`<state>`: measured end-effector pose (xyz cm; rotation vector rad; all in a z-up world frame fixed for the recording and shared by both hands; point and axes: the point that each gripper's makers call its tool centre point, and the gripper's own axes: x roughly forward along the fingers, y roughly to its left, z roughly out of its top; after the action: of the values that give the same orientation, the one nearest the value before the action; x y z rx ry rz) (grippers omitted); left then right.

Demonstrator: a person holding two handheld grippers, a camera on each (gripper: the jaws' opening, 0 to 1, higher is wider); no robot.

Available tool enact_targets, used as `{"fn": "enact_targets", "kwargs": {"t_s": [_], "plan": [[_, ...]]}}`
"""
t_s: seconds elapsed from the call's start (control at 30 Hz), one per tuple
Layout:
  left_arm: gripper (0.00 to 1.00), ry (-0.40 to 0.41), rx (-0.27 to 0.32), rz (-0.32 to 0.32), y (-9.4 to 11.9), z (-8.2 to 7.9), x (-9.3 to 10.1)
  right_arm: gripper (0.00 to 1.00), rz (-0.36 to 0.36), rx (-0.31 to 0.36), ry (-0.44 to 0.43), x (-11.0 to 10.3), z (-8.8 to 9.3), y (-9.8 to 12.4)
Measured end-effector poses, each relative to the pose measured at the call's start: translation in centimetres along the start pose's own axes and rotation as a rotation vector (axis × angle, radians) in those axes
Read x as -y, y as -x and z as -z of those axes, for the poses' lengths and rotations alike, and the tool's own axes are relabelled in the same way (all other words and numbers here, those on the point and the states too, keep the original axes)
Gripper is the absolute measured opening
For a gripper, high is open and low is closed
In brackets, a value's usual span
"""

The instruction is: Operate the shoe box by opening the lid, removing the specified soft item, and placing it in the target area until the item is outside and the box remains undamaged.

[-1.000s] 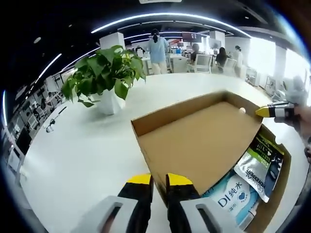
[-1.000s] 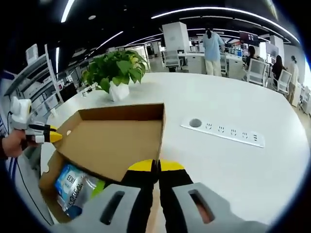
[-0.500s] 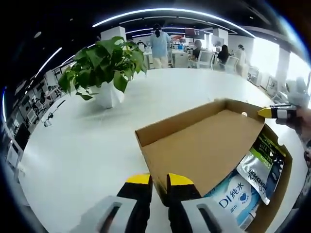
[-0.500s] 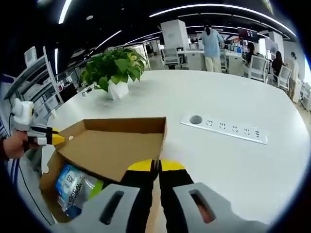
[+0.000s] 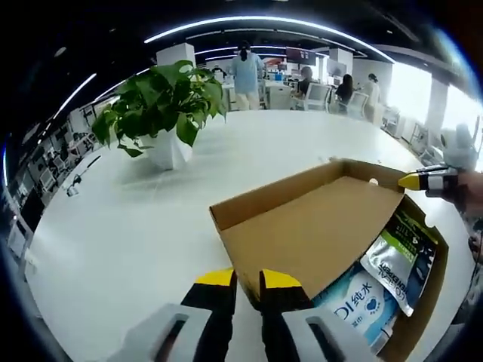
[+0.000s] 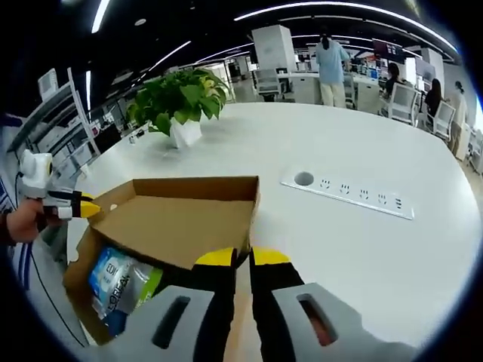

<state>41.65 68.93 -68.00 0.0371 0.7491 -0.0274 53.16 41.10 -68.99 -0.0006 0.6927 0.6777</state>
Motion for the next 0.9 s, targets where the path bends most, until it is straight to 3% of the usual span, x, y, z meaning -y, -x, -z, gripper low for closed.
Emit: {"fn": "enact_targets", "kwargs": {"t_s": [0.5,0.83,0.9], "plan": [[0.13,0.020,0.062,-0.016,4.1,0.1,-0.3,0.12,0.006,0.025,-0.022,0.4,0.6,3.8],[0.16,0.033,0.090,0.024,6.1,0.1,1.8,0.17,0.003,0.052,-0.038,0.6,2.1,6.8],[0.17,0.043,0.089,0.057,6.3,0.2,2.8,0.19,0.000,0.060,-0.038,0.4,2.5,7.8]]}}
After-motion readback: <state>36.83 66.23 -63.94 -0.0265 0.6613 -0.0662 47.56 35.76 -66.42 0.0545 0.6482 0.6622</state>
